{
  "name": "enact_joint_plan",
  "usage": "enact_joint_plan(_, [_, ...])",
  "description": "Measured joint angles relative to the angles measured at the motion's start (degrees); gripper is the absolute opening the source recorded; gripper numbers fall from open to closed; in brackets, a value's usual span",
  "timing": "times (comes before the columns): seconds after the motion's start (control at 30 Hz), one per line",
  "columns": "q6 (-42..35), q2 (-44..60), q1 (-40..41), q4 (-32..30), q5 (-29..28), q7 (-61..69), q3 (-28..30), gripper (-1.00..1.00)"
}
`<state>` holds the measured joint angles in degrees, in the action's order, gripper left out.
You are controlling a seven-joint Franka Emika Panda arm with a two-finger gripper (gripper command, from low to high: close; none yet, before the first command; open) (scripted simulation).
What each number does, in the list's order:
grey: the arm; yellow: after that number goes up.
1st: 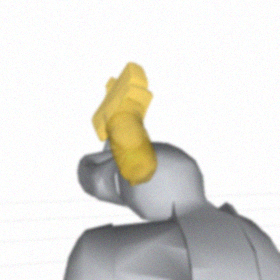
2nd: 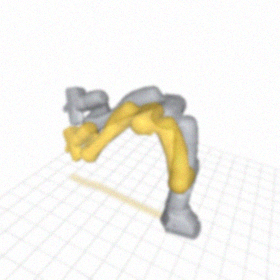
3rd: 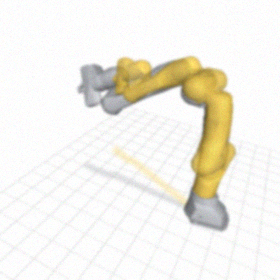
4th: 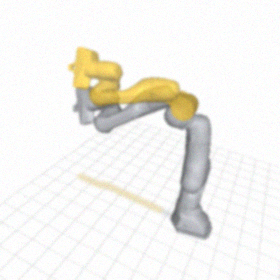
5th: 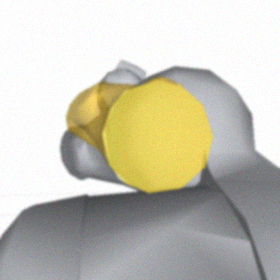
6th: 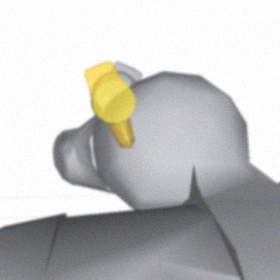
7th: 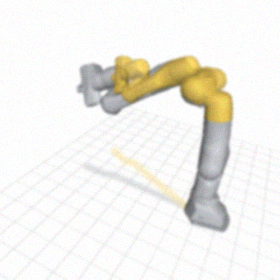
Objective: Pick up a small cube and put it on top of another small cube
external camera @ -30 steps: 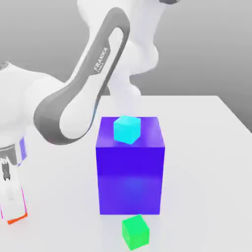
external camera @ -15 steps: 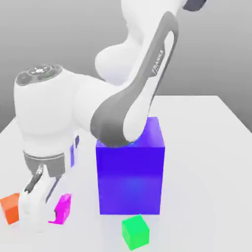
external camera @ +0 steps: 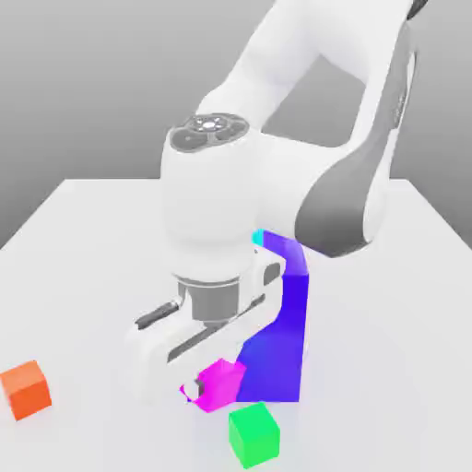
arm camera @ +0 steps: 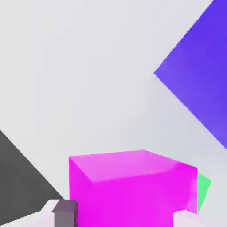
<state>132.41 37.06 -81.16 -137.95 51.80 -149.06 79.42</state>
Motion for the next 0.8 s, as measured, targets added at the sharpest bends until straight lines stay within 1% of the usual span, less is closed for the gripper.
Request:
enact_joint_plan(0.1, [0.04,0.48,-5.26,-2.38,2.26,-7.41,1.75,-1.0])
enact_joint_plan(0.13, [0.63,0.66,-5.3,-2.86,3.26,-8.16,0.83,-1.0])
enact_joint_plan(0.33, [5.03,3.71,2.88,-1.99,11.52,-4.65,-10.84,-1.0])
enact_joint_plan(0.37, [5.46,4.3,4.04,-1.78,12.75,-3.94,-12.38,1.0])
enact_joint_plan(0.53, [5.46,4.29,4.04,-1.78,12.76,-3.95,-12.38,1.0])
enact_joint_plan(0.57, [5.65,4.56,4.63,-1.68,13.4,-3.55,-13.16,1.0])
enact_joint_plan(0.6, [5.43,4.32,4.13,-1.77,12.91,-3.83,-12.5,1.0])
enact_joint_plan(0.67, [4.33,3.38,1.67,-2.18,10.7,-5.14,-9.3,1.0])
enact_joint_plan(0.8, [0.92,1.83,-4.74,-3.12,5.75,-8.03,-0.9,1.0])
